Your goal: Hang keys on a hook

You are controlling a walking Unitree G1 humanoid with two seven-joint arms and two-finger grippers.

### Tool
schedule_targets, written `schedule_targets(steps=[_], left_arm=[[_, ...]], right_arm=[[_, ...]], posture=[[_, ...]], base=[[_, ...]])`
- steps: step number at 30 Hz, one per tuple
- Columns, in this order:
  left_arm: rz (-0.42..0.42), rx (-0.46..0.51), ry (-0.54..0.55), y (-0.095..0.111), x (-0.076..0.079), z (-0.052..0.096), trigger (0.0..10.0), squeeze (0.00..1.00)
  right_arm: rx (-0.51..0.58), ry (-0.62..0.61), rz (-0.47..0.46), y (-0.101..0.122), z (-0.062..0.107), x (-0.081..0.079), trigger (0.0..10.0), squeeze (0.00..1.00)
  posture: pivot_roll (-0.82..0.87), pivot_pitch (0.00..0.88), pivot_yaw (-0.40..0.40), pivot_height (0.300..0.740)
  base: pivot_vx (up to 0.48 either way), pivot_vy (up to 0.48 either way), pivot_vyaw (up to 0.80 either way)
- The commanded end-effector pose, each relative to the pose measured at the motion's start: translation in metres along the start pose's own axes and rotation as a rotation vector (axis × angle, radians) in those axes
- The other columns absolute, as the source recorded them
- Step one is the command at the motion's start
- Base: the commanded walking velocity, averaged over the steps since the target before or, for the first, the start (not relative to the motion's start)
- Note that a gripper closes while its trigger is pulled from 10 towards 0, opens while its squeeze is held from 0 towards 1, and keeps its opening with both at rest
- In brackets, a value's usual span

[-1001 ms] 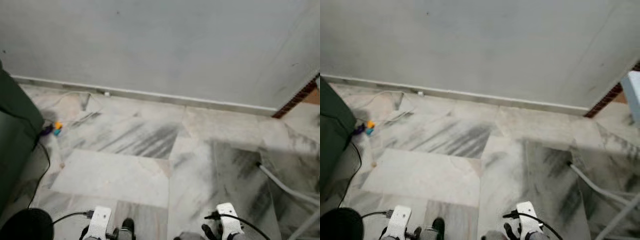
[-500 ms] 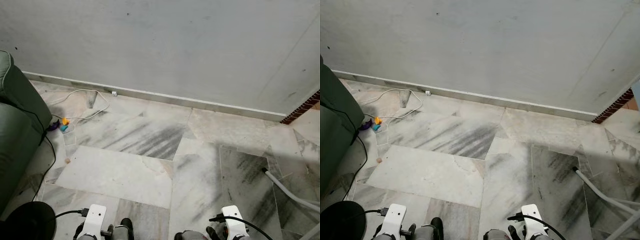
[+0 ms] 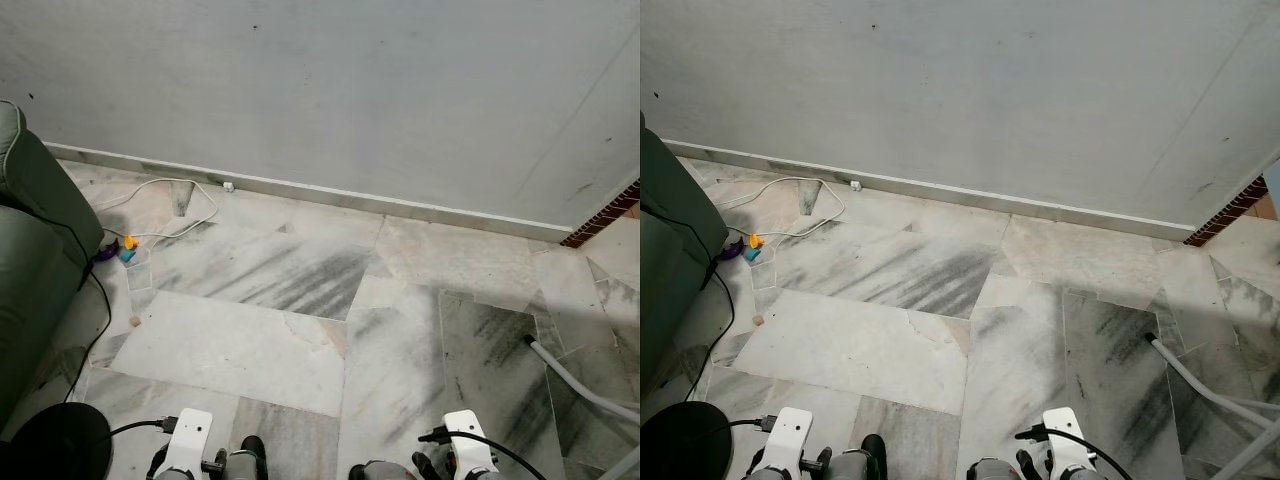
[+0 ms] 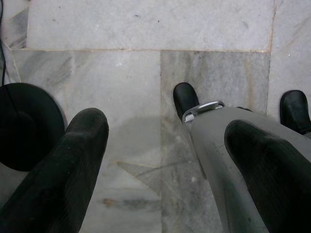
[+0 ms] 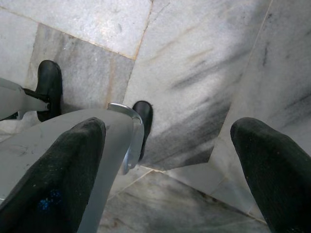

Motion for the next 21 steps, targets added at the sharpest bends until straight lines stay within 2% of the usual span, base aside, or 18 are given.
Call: schedule_targets(steps=[1, 12, 21], left_arm=[[-0.013, -0.168, -0.074, -0.048, 0.022, 0.011, 10.0, 0.0], [-0.059, -0.149, -0.059, -0.037, 0.007, 0.007, 10.0, 0.0], [-0.092, -0.111, -0.052, -0.017, -0.007, 0.002, 10.0, 0.0]], right_arm=[[-0.041, -0.005, -0.038, -0.013, 0.002, 0.0, 10.0, 0.0], [-0.042, -0.021, -0.075, -0.01, -0.001, -0.007, 10.0, 0.0], [-0.029, -0.027, -0.085, 0.001, -0.007, -0.016, 10.0, 0.0]], posture=[[-0.03, 0.267, -0.06, 0.74], [-0.01, 0.226, -0.018, 0.74], [0.02, 0.168, 0.023, 0.74]], base=[[0.0, 0.0, 0.0], [0.0, 0.0, -0.79], [0.0, 0.0, -0.77]])
Point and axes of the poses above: a point about 5 cm out from each wrist's last joint towards the gripper, its own z axis pointing back from the gripper into the wrist, its own y axis along the axis of the wrist's last joint, x = y × z, the point moved 3 cm from there along -z, pointing out of the wrist towards the gripper, and after that the axes turned 2 degrees about -z, right-handed, at the moved point
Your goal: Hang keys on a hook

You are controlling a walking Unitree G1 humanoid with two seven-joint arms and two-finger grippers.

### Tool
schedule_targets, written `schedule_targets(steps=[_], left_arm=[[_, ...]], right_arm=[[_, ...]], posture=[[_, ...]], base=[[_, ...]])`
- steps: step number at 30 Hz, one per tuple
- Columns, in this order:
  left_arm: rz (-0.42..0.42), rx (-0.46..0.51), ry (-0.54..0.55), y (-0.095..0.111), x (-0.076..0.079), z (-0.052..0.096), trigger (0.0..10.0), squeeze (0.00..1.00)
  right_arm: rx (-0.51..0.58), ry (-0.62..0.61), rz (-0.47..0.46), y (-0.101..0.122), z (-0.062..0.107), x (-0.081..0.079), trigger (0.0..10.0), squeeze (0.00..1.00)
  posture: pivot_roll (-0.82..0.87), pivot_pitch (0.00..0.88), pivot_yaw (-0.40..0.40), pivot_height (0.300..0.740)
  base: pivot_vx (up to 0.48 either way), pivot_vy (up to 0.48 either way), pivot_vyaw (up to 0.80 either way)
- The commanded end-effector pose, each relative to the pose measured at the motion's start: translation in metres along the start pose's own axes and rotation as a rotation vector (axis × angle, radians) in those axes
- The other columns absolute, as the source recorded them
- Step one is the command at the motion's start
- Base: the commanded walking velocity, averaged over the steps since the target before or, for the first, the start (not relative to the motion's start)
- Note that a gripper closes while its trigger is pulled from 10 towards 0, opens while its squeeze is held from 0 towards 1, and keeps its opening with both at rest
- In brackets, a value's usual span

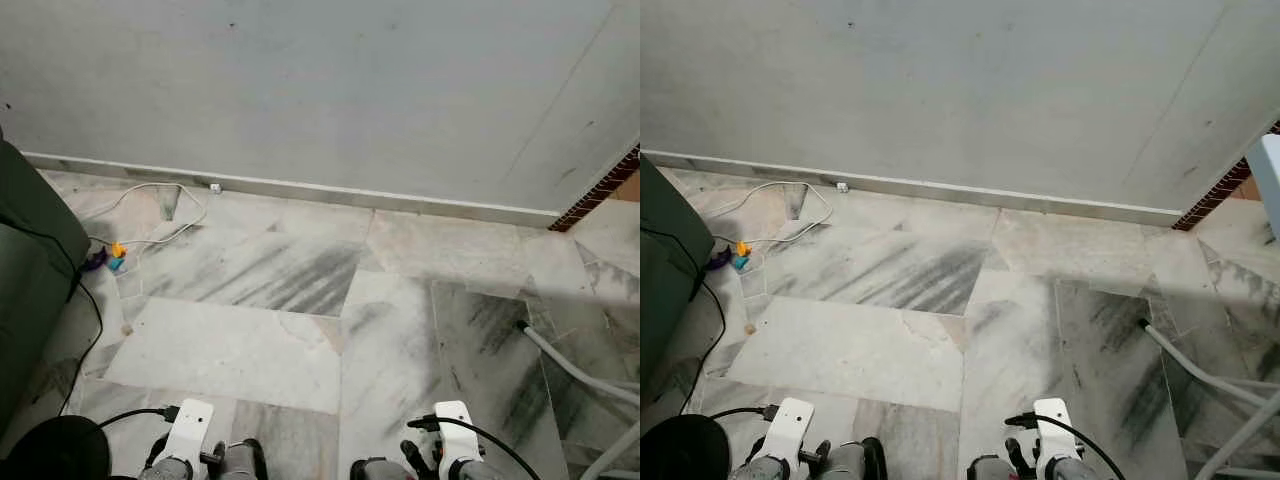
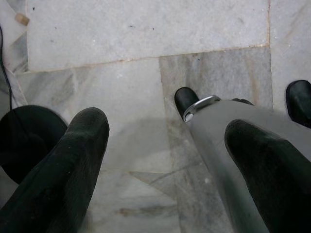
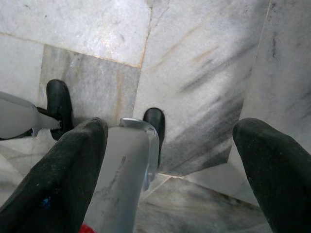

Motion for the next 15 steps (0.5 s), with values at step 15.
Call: schedule_targets(steps=[15], left_arm=[[-0.062, -0.051, -0.059, -0.002, 0.011, -0.002, 10.0, 0.0]], right_arm=[[-0.028, -0.039, -0.034, -0.007, 0.001, 0.005, 10.0, 0.0]], posture=[[-0.02, 0.097, 0.043, 0.74]], base=[[0.0, 0.0, -0.77]])
Point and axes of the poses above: a point about 5 cm out from each wrist's last joint towards the gripper, its own z axis pointing back from the gripper into the wrist, its own y axis along the axis of the wrist's last joint, x = y × z, the point moved 3 cm from there along -z, pointing out of the wrist towards the gripper, and after that the axes turned 2 degrees about -z, right-handed, at the moved point
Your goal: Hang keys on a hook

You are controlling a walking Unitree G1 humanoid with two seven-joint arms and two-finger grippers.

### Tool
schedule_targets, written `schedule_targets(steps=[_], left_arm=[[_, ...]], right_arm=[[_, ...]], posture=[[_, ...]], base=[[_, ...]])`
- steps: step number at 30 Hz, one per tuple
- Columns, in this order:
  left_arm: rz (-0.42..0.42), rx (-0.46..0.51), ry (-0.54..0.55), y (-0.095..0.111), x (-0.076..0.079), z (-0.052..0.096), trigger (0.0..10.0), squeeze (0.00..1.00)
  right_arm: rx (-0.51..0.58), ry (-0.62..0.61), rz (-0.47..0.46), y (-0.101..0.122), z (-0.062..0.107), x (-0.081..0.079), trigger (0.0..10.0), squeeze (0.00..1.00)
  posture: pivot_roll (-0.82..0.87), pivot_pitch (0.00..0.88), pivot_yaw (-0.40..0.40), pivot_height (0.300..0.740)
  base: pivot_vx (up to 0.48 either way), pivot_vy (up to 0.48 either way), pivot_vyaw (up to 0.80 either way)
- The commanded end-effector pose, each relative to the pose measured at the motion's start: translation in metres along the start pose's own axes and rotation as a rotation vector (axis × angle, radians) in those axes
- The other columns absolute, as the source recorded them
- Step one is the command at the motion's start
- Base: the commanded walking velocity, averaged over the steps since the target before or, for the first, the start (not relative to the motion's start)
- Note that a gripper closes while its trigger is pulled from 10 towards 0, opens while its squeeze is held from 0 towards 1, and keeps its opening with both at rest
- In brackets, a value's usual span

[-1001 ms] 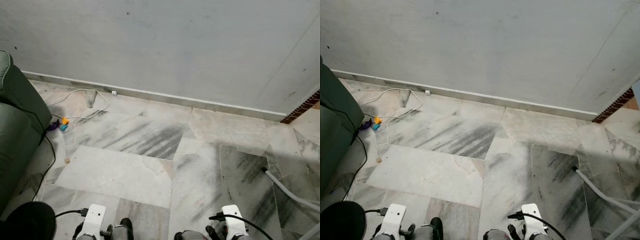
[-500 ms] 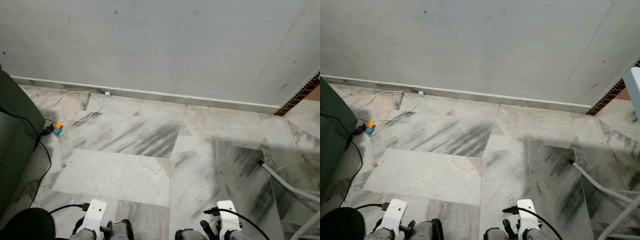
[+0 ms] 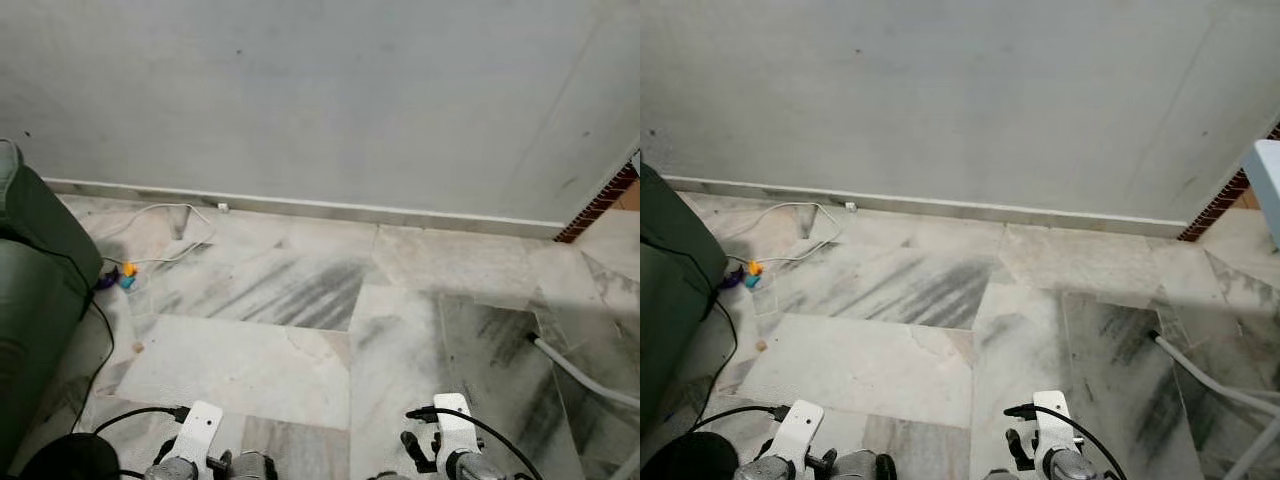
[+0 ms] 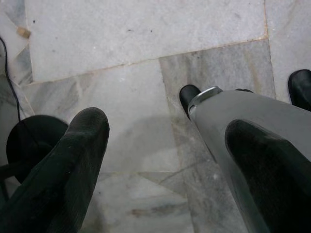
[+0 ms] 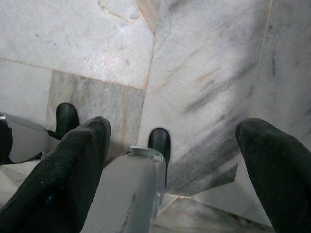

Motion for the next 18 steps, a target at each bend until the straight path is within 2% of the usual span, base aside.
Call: schedule_targets(steps=[1, 9, 12, 15, 18], left_arm=[[-0.009, -0.016, -0.008, -0.006, 0.003, 0.001, 10.0, 0.0], [0.048, 0.017, -0.019, 0.001, 0.007, 0.0, 10.0, 0.0], [0.098, 0.048, -0.022, 0.006, 0.008, -0.001, 10.0, 0.0], [0.079, 0.038, -0.028, 0.003, 0.009, 0.0, 10.0, 0.0], [0.047, -0.002, -0.023, -0.008, 0.008, 0.001, 10.0, 0.0]], right_arm=[[-0.044, -0.002, -0.004, -0.016, 0.004, 0.004, 10.0, 0.0], [-0.043, -0.031, -0.011, -0.021, 0.007, 0.012, 10.0, 0.0], [0.03, -0.035, -0.089, -0.005, 0.005, 0.016, 10.0, 0.0], [0.035, -0.033, -0.079, -0.002, 0.004, 0.016, 10.0, 0.0], [0.018, -0.057, -0.068, -0.006, 0.006, 0.02, 10.0, 0.0]], posture=[[-0.02, 0.093, 0.041, 0.74], [-0.03, 0.085, 0.022, 0.74], [-0.04, 0.075, 0.018, 0.74], [-0.04, 0.063, 0.023, 0.74], [-0.04, 0.052, 0.031, 0.74]], base=[[0.0, 0.0, 0.0], [0.0, 0.0, 0.0], [0.0, 0.0, 0.0], [0.0, 0.0, 0.0], [0.0, 0.0, 0.0]])
Point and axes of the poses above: a point about 5 cm out from each wrist's last joint towards the gripper, its own z axis pointing back from the gripper into the wrist, its own y axis along the axis of the wrist's last joint, x = y × z, the point moved 3 cm from there along -z, pointing out of the wrist towards the gripper, and after that the axes turned 2 degrees about -z, right-handed, at the moved point
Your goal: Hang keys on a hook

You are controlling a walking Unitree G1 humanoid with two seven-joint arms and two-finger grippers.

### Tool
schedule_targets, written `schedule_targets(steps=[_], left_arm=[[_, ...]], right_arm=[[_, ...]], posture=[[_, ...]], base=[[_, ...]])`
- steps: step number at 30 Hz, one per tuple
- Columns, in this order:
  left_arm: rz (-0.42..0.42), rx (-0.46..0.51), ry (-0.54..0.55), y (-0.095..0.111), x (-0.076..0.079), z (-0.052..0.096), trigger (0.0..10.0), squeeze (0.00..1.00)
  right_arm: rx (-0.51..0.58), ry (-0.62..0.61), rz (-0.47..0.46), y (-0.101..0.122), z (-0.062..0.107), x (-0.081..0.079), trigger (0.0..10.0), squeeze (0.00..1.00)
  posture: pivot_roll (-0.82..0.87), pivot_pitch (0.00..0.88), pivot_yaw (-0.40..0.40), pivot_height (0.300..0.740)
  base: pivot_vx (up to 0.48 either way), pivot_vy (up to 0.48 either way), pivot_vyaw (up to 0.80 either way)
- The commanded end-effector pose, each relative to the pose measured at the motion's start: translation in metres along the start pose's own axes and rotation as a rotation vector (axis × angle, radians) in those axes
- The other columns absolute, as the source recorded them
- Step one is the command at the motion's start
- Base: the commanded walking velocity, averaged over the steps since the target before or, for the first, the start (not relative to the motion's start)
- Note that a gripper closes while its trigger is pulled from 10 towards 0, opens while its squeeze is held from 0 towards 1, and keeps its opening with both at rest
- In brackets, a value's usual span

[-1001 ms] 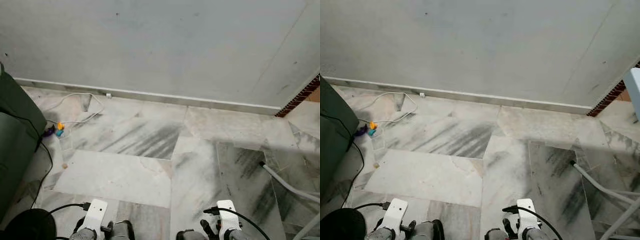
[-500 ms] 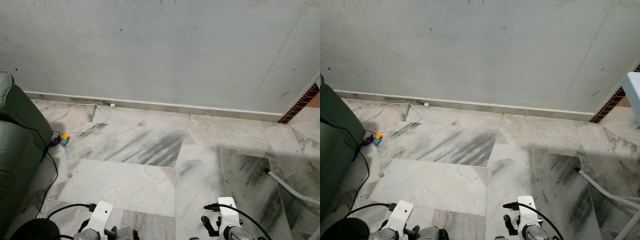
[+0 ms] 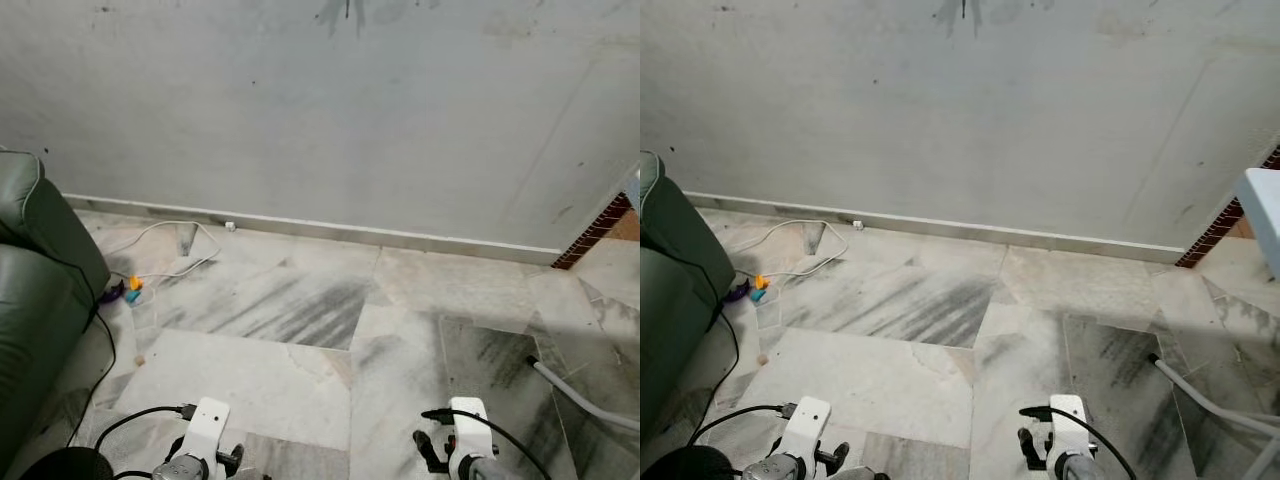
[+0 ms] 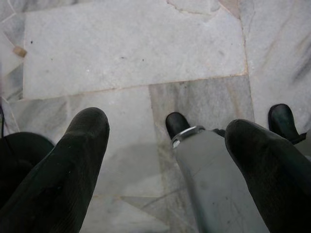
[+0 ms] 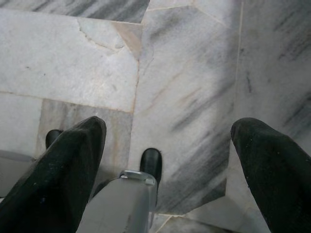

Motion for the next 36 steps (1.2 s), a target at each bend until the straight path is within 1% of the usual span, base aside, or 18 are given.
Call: schedule_targets(steps=[1, 4, 8, 13, 15, 18, 21, 23, 26, 27, 28, 31, 32, 33, 34, 35, 36], left_arm=[[-0.03, -0.058, 0.007, -0.017, -0.003, 0.003, 10.0, 0.0], [-0.04, -0.063, 0.006, -0.019, -0.005, 0.004, 10.0, 0.0], [-0.045, -0.055, 0.003, -0.02, -0.006, 0.005, 10.0, 0.0], [-0.057, -0.079, 0.006, -0.034, -0.008, 0.009, 10.0, 0.0], [-0.066, -0.092, 0.003, -0.043, -0.005, 0.011, 10.0, 0.0], [-0.069, -0.124, -0.011, -0.066, 0.009, 0.018, 10.0, 0.0], [-0.071, -0.128, -0.013, -0.069, 0.01, 0.019, 10.0, 0.0], [-0.071, -0.138, -0.017, -0.076, 0.013, 0.021, 10.0, 0.0], [-0.072, -0.117, -0.013, -0.061, 0.008, 0.016, 10.0, 0.0], [-0.072, -0.117, -0.013, -0.061, 0.008, 0.016, 10.0, 0.0], [-0.072, -0.11, -0.011, -0.057, 0.006, 0.015, 10.0, 0.0], [-0.035, -0.055, 0.037, -0.043, -0.004, 0.012, 10.0, 0.0], [-0.023, -0.029, 0.057, -0.037, -0.008, 0.011, 10.0, 0.0], [-0.028, 0.001, 0.076, -0.031, -0.012, 0.011, 10.0, 0.0], [-0.043, 0.076, 0.1, -0.004, -0.02, 0.007, 10.0, 0.0], [-0.041, 0.1, 0.104, 0.007, -0.023, 0.005, 10.0, 0.0], [-0.041, 0.1, 0.104, 0.007, -0.023, 0.005, 10.0, 0.0]], right_arm=[[-0.035, -0.026, 0.015, -0.008, 0.002, 0.006, 10.0, 0.0], [-0.063, -0.034, 0.042, -0.014, 0.003, 0.008, 10.0, 0.0], [-0.072, -0.027, 0.036, -0.016, 0.004, 0.007, 10.0, 0.0], [-0.08, -0.017, 0.056, -0.017, 0.003, 0.004, 10.0, 0.0], [-0.084, -0.009, 0.066, -0.018, 0.003, 0.002, 10.0, 0.0], [-0.088, -0.002, 0.071, -0.019, 0.003, -0.001, 10.0, 0.0], [-0.091, 0.001, 0.075, -0.02, 0.003, -0.002, 10.0, 0.0], [-0.094, 0.001, 0.077, -0.021, 0.003, -0.002, 10.0, 0.0], [-0.099, -0.001, 0.079, -0.023, 0.003, -0.002, 10.0, 0.0], [-0.099, -0.001, 0.079, -0.023, 0.003, -0.002, 10.0, 0.0], [-0.1, -0.002, 0.078, -0.023, 0.004, -0.001, 10.0, 0.0], [-0.091, -0.013, 0.063, -0.023, 0.004, 0.0, 10.0, 0.0], [-0.077, -0.016, 0.042, -0.02, 0.003, 0.001, 10.0, 0.0], [-0.061, -0.019, 0.018, -0.017, 0.003, 0.002, 10.0, 0.0], [-0.018, -0.02, -0.03, -0.007, 0.001, 0.002, 10.0, 0.0], [-0.003, -0.02, -0.043, -0.004, 0.001, 0.002, 10.0, 0.0], [-0.003, -0.02, -0.043, -0.004, 0.001, 0.002, 10.0, 0.0]], posture=[[-0.04, 0.052, 0.031, 0.74], [-0.04, 0.045, 0.038, 0.74], [-0.04, 0.042, 0.042, 0.74], [-0.04, 0.043, 0.048, 0.74], [-0.05, 0.046, 0.049, 0.74], [-0.05, 0.048, 0.048, 0.74], [-0.05, 0.05, 0.047, 0.74], [-0.04, 0.053, 0.046, 0.74], [-0.04, 0.056, 0.045, 0.74], [-0.04, 0.056, 0.045, 0.74], [-0.04, 0.057, 0.044, 0.74], [-0.05, 0.06, 0.044, 0.74], [-0.05, 0.06, 0.044, 0.74], [-0.04, 0.064, 0.043, 0.74], [-0.04, 0.069, 0.04, 0.74], [-0.04, 0.069, 0.04, 0.74], [-0.04, 0.069, 0.04, 0.74]], base=[[0.0, 0.0, 0.0], [0.0, 0.0, 0.0], [0.0, 0.0, -0.79], [0.0, 0.0, -0.78], [0.0, 0.0, -0.78], [0.0, 0.0, -0.78], [0.0, 0.0, -0.78], [0.0, 0.0, -0.78], [0.0, 0.0, -0.78], [0.0, 0.0, -0.78], [0.0, 0.0, -0.78], [0.0, 0.0, -0.78], [0.0, 0.0, -0.78], [0.0, 0.0, -0.78], [0.0, 0.0, -0.79], [0.0, 0.0, -0.79], [0.0, 0.0, -0.79]])
Point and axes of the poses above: a point about 5 cm out from each wrist's last joint towards the gripper, its own z axis pointing back from the gripper into the wrist, its own y axis along the axis of the wrist's last joint, x = y × z, the point moved 3 cm from there along -z, pointing out of the wrist towards the gripper, and after that the axes turned 2 degrees about -z, right-handed, at the moved point
